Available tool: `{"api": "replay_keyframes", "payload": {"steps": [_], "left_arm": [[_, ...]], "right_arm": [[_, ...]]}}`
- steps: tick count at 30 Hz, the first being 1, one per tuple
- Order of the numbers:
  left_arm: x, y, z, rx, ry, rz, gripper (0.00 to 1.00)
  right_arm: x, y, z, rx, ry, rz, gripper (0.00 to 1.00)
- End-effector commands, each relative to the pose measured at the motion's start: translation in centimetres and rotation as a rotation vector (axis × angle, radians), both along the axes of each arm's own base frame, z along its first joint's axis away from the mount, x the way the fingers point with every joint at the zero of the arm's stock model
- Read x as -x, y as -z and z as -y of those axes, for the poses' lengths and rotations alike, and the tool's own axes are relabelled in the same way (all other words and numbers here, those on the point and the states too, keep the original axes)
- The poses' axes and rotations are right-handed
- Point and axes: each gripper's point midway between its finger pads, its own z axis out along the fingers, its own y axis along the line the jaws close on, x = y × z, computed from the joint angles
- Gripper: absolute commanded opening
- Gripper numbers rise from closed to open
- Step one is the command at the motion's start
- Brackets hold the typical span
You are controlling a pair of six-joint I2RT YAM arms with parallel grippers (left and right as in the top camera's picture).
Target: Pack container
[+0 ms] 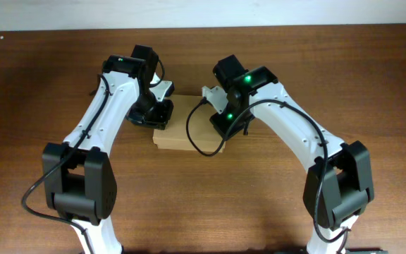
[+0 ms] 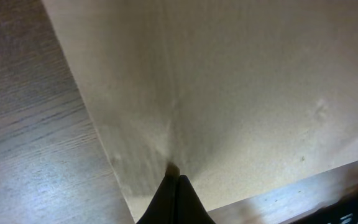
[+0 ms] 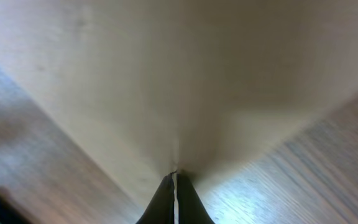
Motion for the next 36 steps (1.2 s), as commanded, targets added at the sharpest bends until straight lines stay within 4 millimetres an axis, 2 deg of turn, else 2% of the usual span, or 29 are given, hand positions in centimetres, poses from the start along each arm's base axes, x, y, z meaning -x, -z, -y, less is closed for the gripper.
{"api": "replay_keyframes", "payload": {"steps": [1,5,6,8,12,15,18,19,21,24,28,32,36], "left_arm": [[-1.0,-2.2,0.4,0.022,-0.036,0.044,0.02],[-3.1,-6.8,0.3,0.014,-0.038,0.153,0.02],[-4.2,-9.4,0.0,0.002,-0.042,0.226,0.02],[-5.5,-12.9,-0.5,-0.017,-0.052,0.331,0.02],[-7.2,-20.6,-1.8,-0.054,-0.088,0.562,0.05],[-7.5,-26.7,-3.0,-0.069,-0.132,0.750,0.10],[-6.5,-31.9,-4.1,-0.057,-0.169,0.897,0.16],[-5.8,-33.3,-4.5,-0.055,-0.181,0.937,0.17],[-4.3,-35.5,-5.5,-0.070,-0.205,0.996,0.17],[-2.3,-37.0,-6.6,-0.097,-0.229,1.030,0.17],[-0.3,-38.0,-7.1,-0.101,-0.237,1.045,0.17],[1.8,-38.4,-8.4,-0.142,-0.268,1.045,0.17],[4.2,-37.7,-9.4,-0.169,-0.282,1.033,0.17]], "right_arm": [[-2.1,-2.7,1.0,0.012,0.040,0.086,0.04],[-3.9,-9.2,0.6,-0.040,0.051,0.243,0.04],[-4.6,-11.8,1.0,-0.038,0.070,0.315,0.04],[-5.7,-15.4,2.0,-0.019,0.138,0.418,0.04],[-6.1,-22.9,3.0,-0.060,0.208,0.583,0.04],[-5.4,-29.1,3.5,-0.130,0.229,0.716,0.04],[-3.8,-34.4,4.5,-0.194,0.251,0.831,0.04],[-3.0,-36.4,5.6,-0.198,0.292,0.883,0.04],[-1.3,-39.0,7.9,-0.186,0.368,0.956,0.04],[0.8,-41.4,9.8,-0.198,0.424,1.024,0.04],[4.0,-42.4,11.9,-0.193,0.460,1.048,0.04],[7.5,-41.4,15.0,-0.121,0.507,1.048,0.04],[11.4,-39.7,18.3,-0.064,0.573,1.056,0.04]]}}
